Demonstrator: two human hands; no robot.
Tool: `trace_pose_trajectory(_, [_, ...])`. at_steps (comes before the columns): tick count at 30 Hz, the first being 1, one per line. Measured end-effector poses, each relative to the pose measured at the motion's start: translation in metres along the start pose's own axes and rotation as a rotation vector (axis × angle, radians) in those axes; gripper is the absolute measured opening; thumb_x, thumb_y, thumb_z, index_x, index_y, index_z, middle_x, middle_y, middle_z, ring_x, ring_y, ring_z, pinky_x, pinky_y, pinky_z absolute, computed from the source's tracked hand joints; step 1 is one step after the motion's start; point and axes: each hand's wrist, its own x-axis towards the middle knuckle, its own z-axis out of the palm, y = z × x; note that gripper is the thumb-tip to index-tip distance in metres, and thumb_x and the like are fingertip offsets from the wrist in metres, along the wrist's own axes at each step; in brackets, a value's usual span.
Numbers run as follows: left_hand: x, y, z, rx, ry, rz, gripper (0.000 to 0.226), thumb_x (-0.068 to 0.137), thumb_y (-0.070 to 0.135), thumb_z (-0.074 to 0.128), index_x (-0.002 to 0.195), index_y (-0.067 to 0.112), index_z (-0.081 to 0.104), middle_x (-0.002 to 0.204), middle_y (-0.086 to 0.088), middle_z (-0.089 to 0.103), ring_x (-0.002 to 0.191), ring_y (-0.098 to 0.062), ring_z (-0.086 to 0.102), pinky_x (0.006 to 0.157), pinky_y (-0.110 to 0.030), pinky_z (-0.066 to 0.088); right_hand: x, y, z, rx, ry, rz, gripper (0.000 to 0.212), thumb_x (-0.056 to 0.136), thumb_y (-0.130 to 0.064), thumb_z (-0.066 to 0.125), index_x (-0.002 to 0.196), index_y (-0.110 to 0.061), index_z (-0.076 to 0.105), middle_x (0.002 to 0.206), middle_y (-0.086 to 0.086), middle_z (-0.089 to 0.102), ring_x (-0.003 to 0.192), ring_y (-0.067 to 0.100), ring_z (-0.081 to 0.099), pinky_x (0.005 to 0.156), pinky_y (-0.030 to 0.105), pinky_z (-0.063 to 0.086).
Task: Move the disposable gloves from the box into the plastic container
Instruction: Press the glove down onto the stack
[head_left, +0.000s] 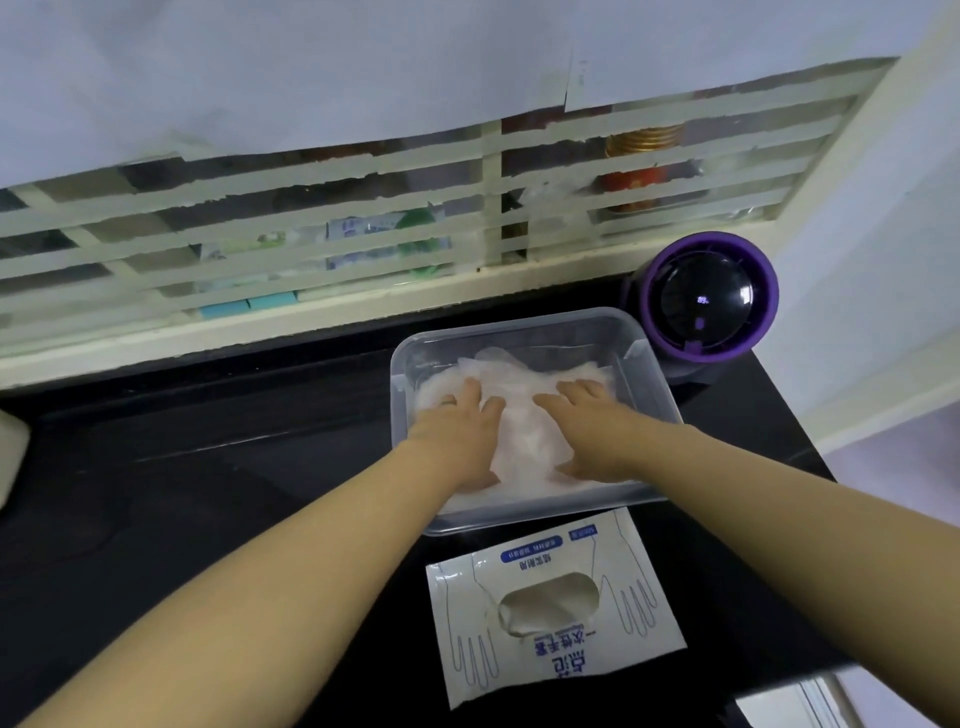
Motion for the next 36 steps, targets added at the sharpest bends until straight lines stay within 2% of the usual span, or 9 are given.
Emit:
trace_pose_trajectory(7, [0.016, 0.007, 0.001, -0.148, -0.211, -0.075, 0.11, 0.09, 0.04, 0.062, 0.148, 0.01, -0.027, 0.16, -0.014, -0.014, 0.144, -0.036, 0.021, 0.112, -0.043, 0.034, 0.012, -0.001, 0.009, 0.056, -0.112, 0.076, 0.107, 0.085, -0.054, 0.061, 0.152, -0.022, -0.017, 0.157, 0.013, -0.023, 0.145, 0.036, -0.018, 0.117, 0.052, 0.006])
trace_pose_trajectory(10, [0.021, 0.006, -0.003, -0.189, -0.274, -0.115, 0.113, 0.085, 0.038, 0.068, 0.151, 0.016, -0.021, 0.161, -0.011, -0.013, 0.143, -0.034, 0.025, 0.11, -0.043, 0.037, 0.015, -0.001, 0.014, -0.067, -0.086, 0.075, 0.101, 0.09, -0.043, 0.059, 0.152, -0.018, -0.016, 0.157, 0.018, -0.022, 0.144, 0.04, -0.018, 0.118, 0.049, 0.005])
trace_pose_trajectory(13, [0.017, 0.002, -0.014, -0.163, -0.24, -0.068, 0.098, 0.085, 0.045, 0.069, 0.155, 0.014, 0.007, 0.159, -0.007, 0.018, 0.14, -0.028, 0.03, 0.109, -0.038, 0.037, 0.011, -0.004, 0.01, -0.101, -0.065, 0.081, 0.099, 0.09, -0.042, 0.059, 0.152, -0.017, -0.014, 0.158, 0.018, -0.016, 0.145, 0.04, -0.014, 0.119, 0.05, 0.007])
trace_pose_trajectory(17, [-0.015, -0.009, -0.039, -0.258, -0.129, 0.042, 0.068, 0.095, 0.042, 0.057, 0.151, 0.017, 0.028, 0.152, 0.0, 0.039, 0.134, -0.019, 0.042, 0.108, -0.03, 0.033, -0.02, -0.011, -0.018, -0.044, 0.202, -0.034, 0.08, 0.087, -0.05, 0.061, 0.15, -0.022, 0.021, 0.155, 0.008, 0.025, 0.141, 0.029, 0.023, 0.113, 0.044, 0.025])
trace_pose_trajectory(20, [-0.051, -0.013, -0.05, -0.384, 0.079, 0.129, 0.055, 0.097, 0.032, 0.056, 0.148, 0.024, 0.036, 0.145, 0.008, 0.046, 0.12, -0.007, 0.054, 0.099, -0.022, 0.041, -0.057, -0.02, -0.039, 0.156, 0.427, -0.246, 0.037, 0.092, -0.034, 0.061, 0.127, -0.024, 0.057, 0.121, -0.006, 0.059, 0.105, 0.004, 0.054, 0.093, 0.021, 0.043])
trace_pose_trajectory(24, [-0.089, -0.013, -0.034, -0.511, 0.335, 0.249, 0.036, 0.097, 0.022, 0.057, 0.131, 0.031, 0.054, 0.116, 0.018, 0.058, 0.097, 0.002, 0.058, 0.085, -0.016, 0.048, -0.1, -0.043, -0.036, 0.122, 0.046, -0.419, 0.018, 0.094, -0.028, 0.058, 0.108, -0.023, 0.069, 0.096, -0.014, 0.066, 0.077, -0.005, 0.055, 0.075, 0.007, 0.042])
trace_pose_trajectory(29, [-0.115, -0.002, 0.005, -0.347, 0.513, 0.506, 0.02, 0.096, 0.019, 0.057, 0.114, 0.024, 0.066, 0.1, 0.021, 0.057, 0.076, -0.002, 0.055, 0.07, -0.019, 0.051, -0.094, -0.049, 0.031, -0.269, -0.208, -0.41, 0.036, 0.1, -0.016, 0.043, 0.134, -0.02, 0.051, 0.115, 0.009, 0.062, 0.097, 0.028, 0.06, 0.08, 0.033, 0.046])
trace_pose_trajectory(32, [-0.119, 0.008, 0.029, -0.177, 0.353, 0.51, 0.028, 0.1, 0.027, 0.049, 0.126, 0.026, 0.06, 0.12, 0.012, 0.058, 0.095, -0.008, 0.059, 0.078, -0.027, 0.05, -0.079, -0.043, 0.058, -0.482, -0.055, -0.49, 0.04, 0.103, -0.027, 0.035, 0.143, -0.027, 0.034, 0.116, 0.01, 0.06, 0.097, 0.033, 0.06, 0.077, 0.037, 0.049])
trace_pose_trajectory(36, [-0.116, 0.012, 0.068, -0.015, 0.13, 0.354, 0.077, 0.09, 0.051, 0.058, 0.153, 0.027, 0.022, 0.158, 0.003, 0.018, 0.138, -0.019, 0.031, 0.11, -0.035, 0.033, -0.064, -0.044, 0.067, -0.5, 0.083, -0.58, 0.029, 0.1, -0.028, 0.035, 0.117, -0.017, 0.056, 0.103, 0.009, 0.066, 0.085, 0.032, 0.063, 0.064, 0.037, 0.043])
